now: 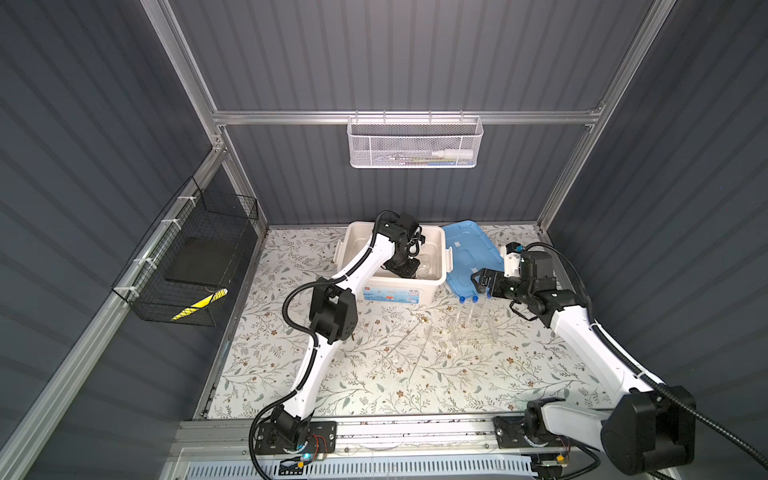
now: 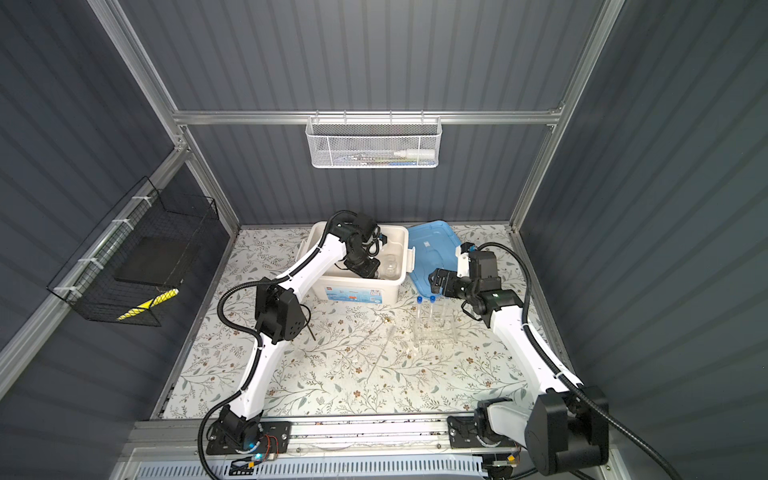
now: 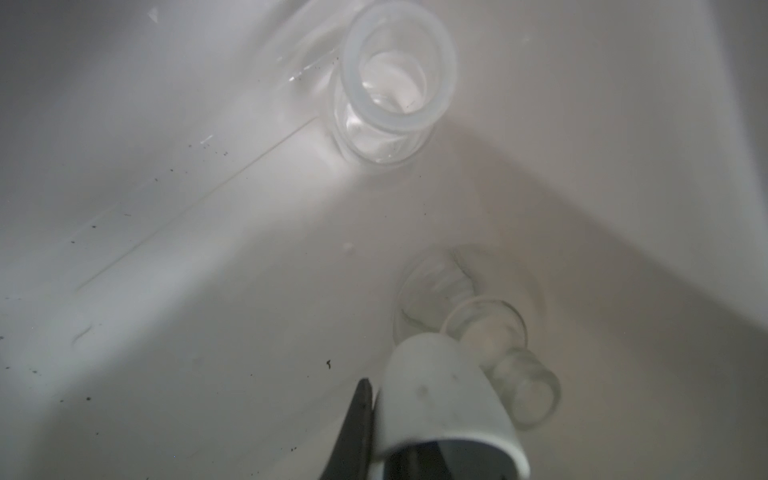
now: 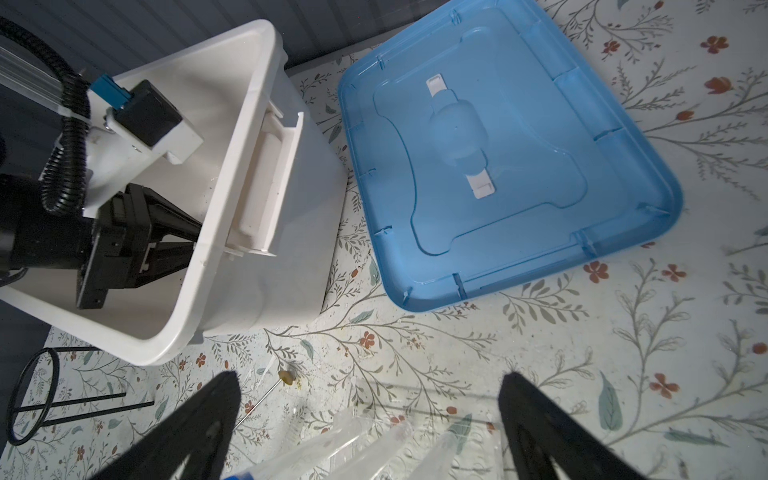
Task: Organize the chemistry lab equipment
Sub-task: 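Lower the white cup into the box beside the glassware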
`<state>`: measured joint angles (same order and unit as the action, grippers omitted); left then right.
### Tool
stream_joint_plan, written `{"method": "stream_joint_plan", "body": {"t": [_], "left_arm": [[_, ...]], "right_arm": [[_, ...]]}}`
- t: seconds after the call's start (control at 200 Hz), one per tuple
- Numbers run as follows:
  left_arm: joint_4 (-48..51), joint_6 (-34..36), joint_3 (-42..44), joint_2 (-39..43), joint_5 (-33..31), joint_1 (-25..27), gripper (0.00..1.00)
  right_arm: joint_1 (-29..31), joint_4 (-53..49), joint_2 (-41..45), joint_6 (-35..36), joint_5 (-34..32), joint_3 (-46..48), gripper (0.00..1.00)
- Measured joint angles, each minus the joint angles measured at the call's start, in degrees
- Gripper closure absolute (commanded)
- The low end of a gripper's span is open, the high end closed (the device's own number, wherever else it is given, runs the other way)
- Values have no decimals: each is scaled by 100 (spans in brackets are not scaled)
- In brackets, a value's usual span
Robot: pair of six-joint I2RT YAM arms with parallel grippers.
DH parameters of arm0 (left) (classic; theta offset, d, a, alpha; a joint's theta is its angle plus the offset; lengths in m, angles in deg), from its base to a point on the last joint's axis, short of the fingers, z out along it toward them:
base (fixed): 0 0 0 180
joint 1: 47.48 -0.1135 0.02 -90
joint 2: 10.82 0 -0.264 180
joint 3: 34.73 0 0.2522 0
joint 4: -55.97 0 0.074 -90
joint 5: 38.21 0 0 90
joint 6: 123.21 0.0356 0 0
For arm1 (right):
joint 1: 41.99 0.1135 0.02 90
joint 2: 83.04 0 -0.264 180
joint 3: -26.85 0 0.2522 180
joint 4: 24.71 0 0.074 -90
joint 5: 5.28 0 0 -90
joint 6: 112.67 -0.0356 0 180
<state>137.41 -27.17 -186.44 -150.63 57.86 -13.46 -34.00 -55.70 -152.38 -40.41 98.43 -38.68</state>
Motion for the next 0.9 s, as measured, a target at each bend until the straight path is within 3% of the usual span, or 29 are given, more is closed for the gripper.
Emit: {"method": "stream_joint_plan", "body": {"t": [0.9], "left_arm": [[223,44,-107,-352,-42,-109,97]], "right_arm": [[0,0,-74,0,-17,0,1]]}}
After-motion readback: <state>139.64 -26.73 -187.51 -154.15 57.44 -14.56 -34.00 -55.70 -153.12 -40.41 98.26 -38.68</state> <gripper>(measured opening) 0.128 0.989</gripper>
